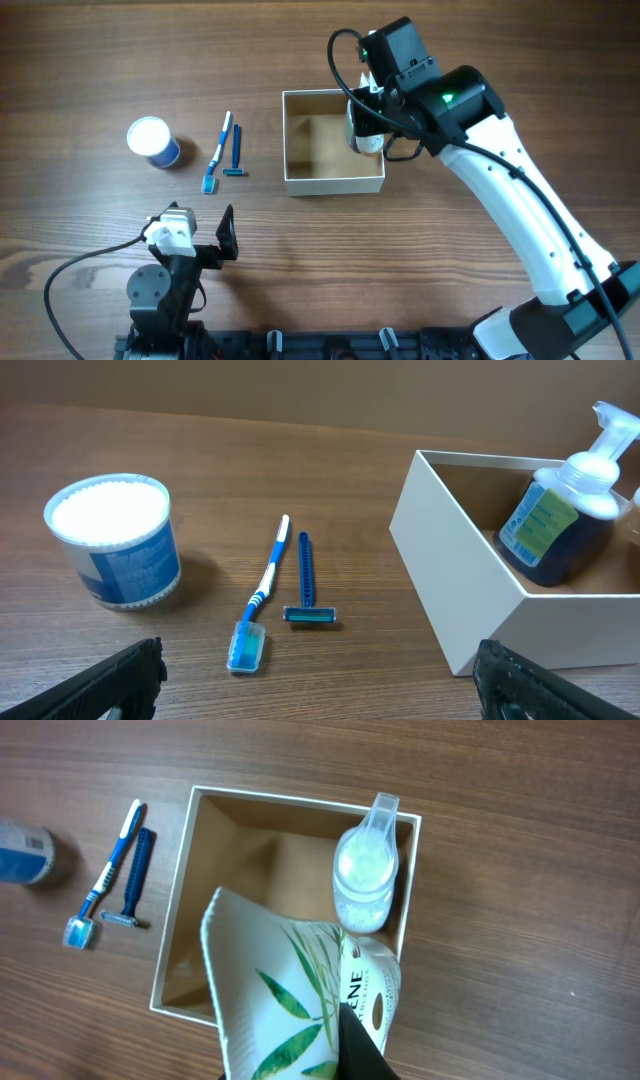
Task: Pack container
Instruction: 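Lower the tube into the box beside the soap bottle and release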
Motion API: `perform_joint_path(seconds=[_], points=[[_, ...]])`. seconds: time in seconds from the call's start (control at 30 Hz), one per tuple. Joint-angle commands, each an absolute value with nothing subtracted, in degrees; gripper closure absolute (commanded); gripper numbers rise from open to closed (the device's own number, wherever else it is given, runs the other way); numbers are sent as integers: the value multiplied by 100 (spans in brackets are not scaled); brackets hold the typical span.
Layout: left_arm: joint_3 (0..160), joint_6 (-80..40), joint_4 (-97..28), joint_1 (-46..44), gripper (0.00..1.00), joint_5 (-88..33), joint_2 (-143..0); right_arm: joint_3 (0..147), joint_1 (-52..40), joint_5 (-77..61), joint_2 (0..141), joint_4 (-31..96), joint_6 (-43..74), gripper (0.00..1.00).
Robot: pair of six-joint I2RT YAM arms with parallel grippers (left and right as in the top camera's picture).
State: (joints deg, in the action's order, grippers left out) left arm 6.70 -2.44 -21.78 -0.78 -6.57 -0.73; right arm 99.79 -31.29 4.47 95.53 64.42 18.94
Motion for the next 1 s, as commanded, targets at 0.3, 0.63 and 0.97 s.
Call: perform_joint_path(seconds=[0.3,0.63,0.97], points=[[655,-174,-2158,-47,0,-683,-27,9642,-3500,331,9233,6195,1957,96],[655,-174,-2158,-47,0,-683,-27,9625,-3494,961,9343,6180,1953,96],[655,-174,-2158,-47,0,-683,-27,9509,-3424,1229,10101,6106,2115,94]])
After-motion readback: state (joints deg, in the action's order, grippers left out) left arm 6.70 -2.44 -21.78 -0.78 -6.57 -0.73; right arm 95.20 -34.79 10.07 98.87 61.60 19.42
